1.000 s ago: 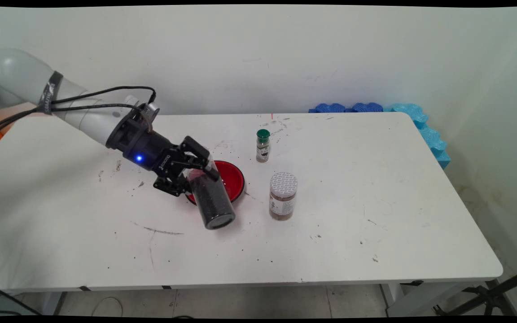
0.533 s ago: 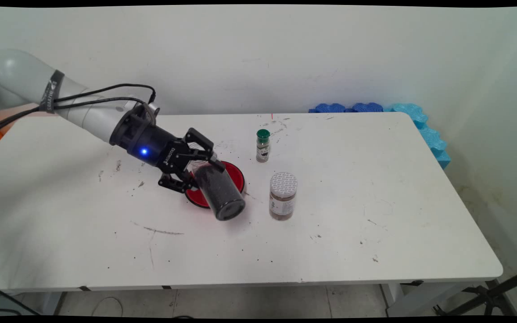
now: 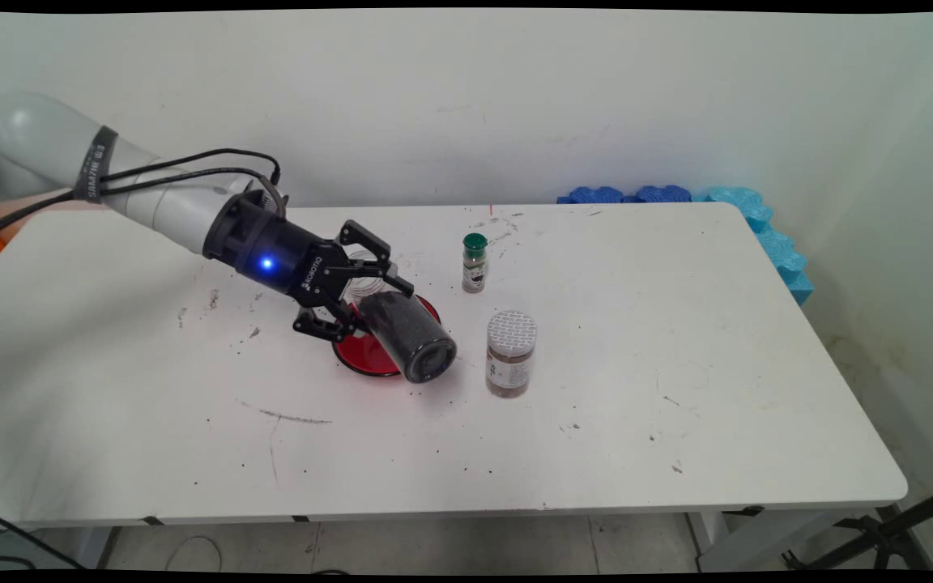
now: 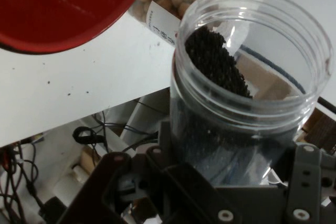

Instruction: Pour the black seasoning powder in the red bowl

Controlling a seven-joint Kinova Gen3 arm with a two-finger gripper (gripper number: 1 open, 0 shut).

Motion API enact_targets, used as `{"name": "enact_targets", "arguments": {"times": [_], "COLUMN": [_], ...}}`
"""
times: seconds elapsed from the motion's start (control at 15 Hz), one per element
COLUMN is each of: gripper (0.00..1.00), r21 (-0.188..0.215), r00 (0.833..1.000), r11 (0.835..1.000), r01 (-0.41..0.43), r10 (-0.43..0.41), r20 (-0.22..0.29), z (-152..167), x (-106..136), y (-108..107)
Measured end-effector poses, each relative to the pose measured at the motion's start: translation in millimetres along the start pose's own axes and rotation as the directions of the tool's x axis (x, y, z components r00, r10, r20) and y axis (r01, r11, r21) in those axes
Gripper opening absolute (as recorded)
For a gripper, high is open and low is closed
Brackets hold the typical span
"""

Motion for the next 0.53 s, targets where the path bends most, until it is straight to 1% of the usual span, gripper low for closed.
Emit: {"name": "enact_targets", "arguments": {"times": [0.53], "gripper": [0.0], "r21": [-0.028], "r00": [0.998], "r11": [0.997], "r01": [0.065], "r10": [-0.065], "r20": [0.005], "z": [1.3], "x": [-0.9], "y": [-0.1]}}
